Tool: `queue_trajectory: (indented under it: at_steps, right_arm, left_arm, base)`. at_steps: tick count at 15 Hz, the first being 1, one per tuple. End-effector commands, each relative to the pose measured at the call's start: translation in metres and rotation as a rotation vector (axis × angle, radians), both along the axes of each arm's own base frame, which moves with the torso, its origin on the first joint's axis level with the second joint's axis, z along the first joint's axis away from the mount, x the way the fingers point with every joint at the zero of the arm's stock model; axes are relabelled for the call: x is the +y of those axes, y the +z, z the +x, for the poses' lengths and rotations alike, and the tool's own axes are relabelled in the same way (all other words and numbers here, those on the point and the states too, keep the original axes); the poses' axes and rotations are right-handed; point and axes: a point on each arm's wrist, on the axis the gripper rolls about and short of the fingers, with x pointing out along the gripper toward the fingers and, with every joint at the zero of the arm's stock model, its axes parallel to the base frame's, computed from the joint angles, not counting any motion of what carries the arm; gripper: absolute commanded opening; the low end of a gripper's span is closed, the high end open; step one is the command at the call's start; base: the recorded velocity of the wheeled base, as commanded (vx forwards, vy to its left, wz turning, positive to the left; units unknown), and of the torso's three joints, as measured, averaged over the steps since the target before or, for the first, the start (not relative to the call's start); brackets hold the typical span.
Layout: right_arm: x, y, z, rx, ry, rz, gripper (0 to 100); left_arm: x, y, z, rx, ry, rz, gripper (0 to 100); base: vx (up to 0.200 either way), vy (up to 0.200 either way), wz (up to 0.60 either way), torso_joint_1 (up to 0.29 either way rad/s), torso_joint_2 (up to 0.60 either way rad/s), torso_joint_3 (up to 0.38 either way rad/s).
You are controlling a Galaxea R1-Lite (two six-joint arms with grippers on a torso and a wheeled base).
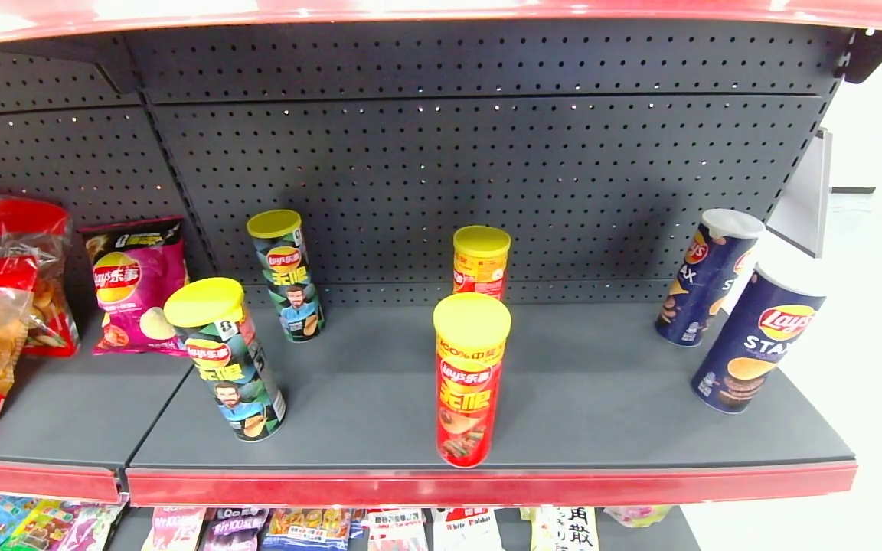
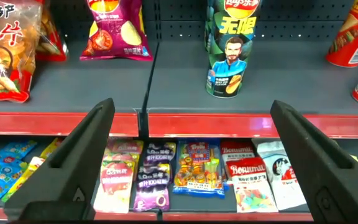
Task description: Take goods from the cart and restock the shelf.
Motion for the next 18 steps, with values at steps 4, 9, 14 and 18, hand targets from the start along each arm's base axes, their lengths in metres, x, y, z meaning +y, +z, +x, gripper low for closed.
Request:
queue_trajectory:
  at_steps: [4, 9, 14, 18]
  right_arm:
    - [0.0001, -0.0002, -0.0001, -0.001, 0.0, -0.004, 100]
    - [0.0001, -0.0001, -0.0003, -0.004, 0.0, -0.001, 100]
    - [0.0, -0.0002, -0.0004, -0.005, -0.002, 0.001, 100]
    - [0.0, -0.0002, -0.0004, -0.005, -0.002, 0.003, 100]
  left_arm:
    - [0.0, -0.0001, 0.0, 0.001, 0.001, 0.0, 100]
    - [0.0, -0.0001, 0.0, 0.001, 0.001, 0.0, 100]
    - [0.0, 0.0, 0.0002, 0.002, 0.001, 0.0, 100]
    - [0.0, -0.0001, 0.0, 0.001, 0.001, 0.0, 100]
  base:
    - [0.0, 0.0, 0.0, 0.0, 0.0, 0.0]
    - [0.0, 0.0, 0.0, 0.0, 0.0, 0.0]
    - [0.0, 0.0, 0.0, 0.0, 0.0, 0.0]
    - [0.0, 0.0, 0.0, 0.0, 0.0, 0.0]
